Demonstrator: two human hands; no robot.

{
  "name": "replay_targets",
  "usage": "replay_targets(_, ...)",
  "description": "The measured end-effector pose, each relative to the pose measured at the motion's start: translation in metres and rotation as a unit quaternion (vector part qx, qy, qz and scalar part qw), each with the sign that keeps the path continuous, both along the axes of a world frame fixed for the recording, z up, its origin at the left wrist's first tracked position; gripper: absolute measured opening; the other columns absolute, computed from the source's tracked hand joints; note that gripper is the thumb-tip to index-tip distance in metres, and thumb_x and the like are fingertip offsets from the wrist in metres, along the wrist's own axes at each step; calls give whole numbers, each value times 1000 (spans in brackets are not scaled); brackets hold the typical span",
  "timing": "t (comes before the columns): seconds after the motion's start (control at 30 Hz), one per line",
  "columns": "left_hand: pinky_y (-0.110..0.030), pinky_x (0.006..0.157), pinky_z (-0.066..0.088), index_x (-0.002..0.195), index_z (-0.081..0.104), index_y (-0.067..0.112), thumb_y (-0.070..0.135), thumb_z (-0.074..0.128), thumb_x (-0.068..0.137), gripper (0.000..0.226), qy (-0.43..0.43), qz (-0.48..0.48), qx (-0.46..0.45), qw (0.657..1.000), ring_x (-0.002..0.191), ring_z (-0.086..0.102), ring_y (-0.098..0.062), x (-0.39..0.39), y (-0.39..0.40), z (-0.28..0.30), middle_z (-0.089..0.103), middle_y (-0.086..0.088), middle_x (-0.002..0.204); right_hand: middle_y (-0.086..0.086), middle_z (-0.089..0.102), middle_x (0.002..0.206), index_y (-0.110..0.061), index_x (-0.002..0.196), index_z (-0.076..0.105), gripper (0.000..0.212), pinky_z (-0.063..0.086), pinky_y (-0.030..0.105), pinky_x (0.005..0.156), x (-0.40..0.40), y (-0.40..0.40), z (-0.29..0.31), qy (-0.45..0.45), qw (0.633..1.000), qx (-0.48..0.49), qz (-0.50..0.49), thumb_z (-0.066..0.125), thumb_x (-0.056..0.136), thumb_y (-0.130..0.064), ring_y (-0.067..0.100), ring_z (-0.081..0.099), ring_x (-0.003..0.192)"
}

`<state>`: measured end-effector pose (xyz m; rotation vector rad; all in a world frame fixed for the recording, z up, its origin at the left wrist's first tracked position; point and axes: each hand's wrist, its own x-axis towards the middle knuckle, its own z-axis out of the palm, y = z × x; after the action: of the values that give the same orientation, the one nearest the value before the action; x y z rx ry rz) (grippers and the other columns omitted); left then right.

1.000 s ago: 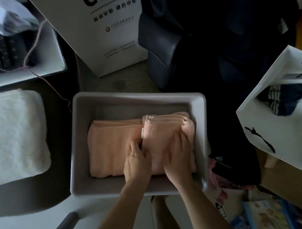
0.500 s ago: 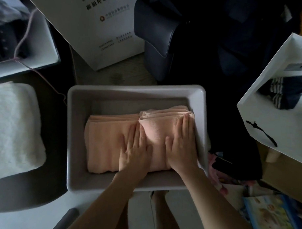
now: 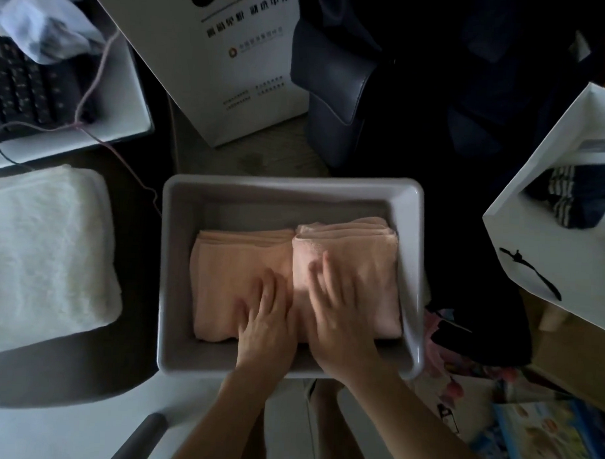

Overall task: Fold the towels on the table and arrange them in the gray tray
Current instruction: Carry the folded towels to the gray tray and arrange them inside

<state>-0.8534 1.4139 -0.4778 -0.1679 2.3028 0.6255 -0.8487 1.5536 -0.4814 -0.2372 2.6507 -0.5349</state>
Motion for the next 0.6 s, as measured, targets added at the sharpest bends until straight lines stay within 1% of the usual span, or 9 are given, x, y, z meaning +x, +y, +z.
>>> replay_targets(0.07,-63,117,-10,155,-16,34,52,13,100,65,-44,-70,-51,995,148,-28,-21,-8,-7,-10,-30,7,162,11,-19,164,-18,159,-2,66,6,55,121,-5,-3,-14,-39,998,46,25,28,103,-38,30,-17,151)
replay_targets(0.17,-77,107,-10,148,-28,41,56,14,102,64,-73,-108,-105,986,136,-44,-36,-18,-20,-21,-48,7,149,4,-41,156,-32,153,-21,77,-16,61,115,-20,-12,-35,-103,991,81,5,24,95,-55,36,-37,142)
replay_targets(0.23,-78,107,-8,148,-27,44,57,15,101,64,-85,-100,-116,984,139,-40,-40,-19,-24,-19,-46,7,152,2,-53,148,-36,146,-33,82,-23,63,110,-27,-19,-43,-153,985,84,-8,21,88,-60,37,-49,134)
replay_targets(0.3,-76,109,-4,151,-19,45,54,21,101,65,-84,-85,-115,986,144,-32,-40,-21,-19,-12,-38,9,158,1,-58,143,-37,143,-36,84,-23,65,109,-31,-19,-40,-181,980,77,-2,18,85,-62,37,-53,130)
replay_targets(0.37,-71,112,3,153,-7,44,45,32,101,65,-59,-46,-80,994,148,-24,-37,-23,-11,-2,-29,11,160,0,-53,148,-37,149,-30,81,-19,62,113,-31,-11,-30,-161,986,37,12,18,88,-61,34,-48,135)
replay_targets(0.43,-63,117,4,156,0,38,29,41,99,70,19,-46,-43,998,151,-14,-29,-19,-3,7,-19,7,164,3,-40,157,-35,154,-19,74,-12,57,118,-26,2,-16,-109,994,7,6,22,97,-59,31,-35,144)
replay_targets(0.5,-51,123,10,157,12,30,15,48,96,73,98,-109,-28,989,154,-2,-23,-10,4,11,-4,1,168,13,-23,163,-30,157,-8,69,-5,56,121,-12,17,-6,-66,995,45,-57,24,101,-53,35,-20,150)
replay_targets(0.57,-42,122,17,154,24,26,11,50,93,69,108,-159,-32,981,152,13,-19,-1,10,8,8,1,167,20,-12,164,-23,159,1,68,7,57,121,1,29,1,-71,984,95,-133,33,101,-41,42,-9,150)
replay_targets(0.6,-42,121,18,153,25,26,14,50,93,66,92,-169,-45,980,150,16,-18,1,12,6,10,3,166,22,-12,163,-20,159,4,69,12,56,121,5,32,1,-89,981,94,-146,37,99,-34,42,-8,150)
